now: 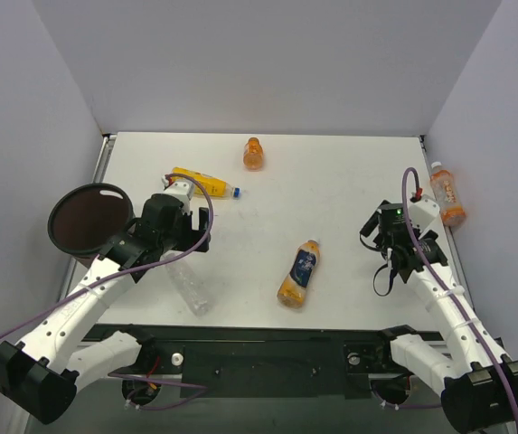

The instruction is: Put the plastic bottles in the bin

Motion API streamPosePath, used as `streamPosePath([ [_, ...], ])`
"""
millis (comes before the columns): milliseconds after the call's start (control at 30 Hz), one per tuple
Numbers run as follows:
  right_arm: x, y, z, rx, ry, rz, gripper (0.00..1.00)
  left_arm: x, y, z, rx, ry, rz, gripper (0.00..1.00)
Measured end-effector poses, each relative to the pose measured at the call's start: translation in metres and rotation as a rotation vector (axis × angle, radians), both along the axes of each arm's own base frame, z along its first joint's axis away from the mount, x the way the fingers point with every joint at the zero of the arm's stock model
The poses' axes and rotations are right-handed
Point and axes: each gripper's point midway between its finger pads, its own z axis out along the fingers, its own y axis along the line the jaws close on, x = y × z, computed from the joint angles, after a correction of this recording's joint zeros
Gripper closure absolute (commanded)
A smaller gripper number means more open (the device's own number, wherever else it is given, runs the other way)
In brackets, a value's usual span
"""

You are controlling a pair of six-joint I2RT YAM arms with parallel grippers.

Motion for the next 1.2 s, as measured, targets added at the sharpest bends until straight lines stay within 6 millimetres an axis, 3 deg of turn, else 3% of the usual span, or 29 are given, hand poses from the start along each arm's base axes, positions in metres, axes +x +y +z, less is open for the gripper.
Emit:
streamPosePath([
  [500,-0.014,-0.022,-0.003,-0.094,0.057,-0.089,0.02,-0.006,-0.005,0.008,-0.064,-0.003,0.005,0.03],
  [633,-0.016,-0.039,0.019,-0.156,-0.014,-0.172,0.02,-0.013,-0.01,0.001,-0.093,0.021,-0.017,0.03],
  [867,-0.012,-0.072,0.077,-0.26,-0.26,-0.339,0.05,-0.025,-0.015,-0.017,-0.128,0.064,-0.04,0.03],
  [1000,0.008,-0.098,0.083,-0.382,-0.212,-0.425,0.02,-0.018,-0.022,-0.01,-0.16,0.03,-0.055,0.03],
  [1200,0.082,-0.149,0.059,-0.429,0.008,-0.478,0.0,-0.007,-0.034,-0.005,-0.203,-0.014,-0.083,0.03],
])
